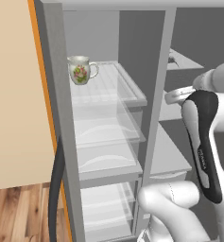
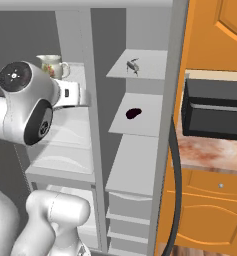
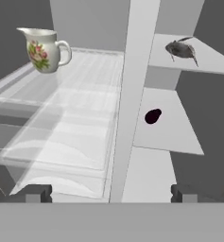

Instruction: There's a fish in the fridge that needs to be moved to the freezer for freezing. Pick up the fish from the fridge, place it on any shelf in the freezer, and close the fridge and freezer doors when done.

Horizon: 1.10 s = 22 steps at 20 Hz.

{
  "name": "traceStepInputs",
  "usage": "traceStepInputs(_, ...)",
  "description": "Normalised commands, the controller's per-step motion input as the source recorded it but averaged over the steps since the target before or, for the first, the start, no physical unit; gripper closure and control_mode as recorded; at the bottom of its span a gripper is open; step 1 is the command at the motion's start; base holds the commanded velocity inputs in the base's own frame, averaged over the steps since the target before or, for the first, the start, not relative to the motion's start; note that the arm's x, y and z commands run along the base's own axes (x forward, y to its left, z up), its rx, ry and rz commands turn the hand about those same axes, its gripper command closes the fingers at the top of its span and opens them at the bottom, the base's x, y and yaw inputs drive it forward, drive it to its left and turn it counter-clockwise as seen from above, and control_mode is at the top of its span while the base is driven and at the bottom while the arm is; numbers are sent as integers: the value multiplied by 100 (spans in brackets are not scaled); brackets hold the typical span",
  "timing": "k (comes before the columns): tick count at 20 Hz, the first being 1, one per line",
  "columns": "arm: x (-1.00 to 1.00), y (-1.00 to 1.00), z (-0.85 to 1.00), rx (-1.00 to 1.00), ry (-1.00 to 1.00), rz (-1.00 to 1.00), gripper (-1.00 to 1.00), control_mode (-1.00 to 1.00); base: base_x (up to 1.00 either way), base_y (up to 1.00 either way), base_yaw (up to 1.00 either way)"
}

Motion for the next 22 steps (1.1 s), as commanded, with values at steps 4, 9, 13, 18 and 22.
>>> traceStepInputs(4, -69, 8, 0, 0, 0, -10, -100, -100, 0, 0, 0)
traceStepInputs(9, -26, 15, 0, 0, 0, -18, -100, -100, 0, 0, 0)
traceStepInputs(13, 0, 0, 0, 0, 0, -15, -100, -100, 0, 0, 0)
traceStepInputs(18, -26, 14, 0, 2, 0, -1, -100, -100, 0, 0, 0)
traceStepInputs(22, -10, 26, -2, 0, 1, 0, -100, -100, 0, 0, 0)
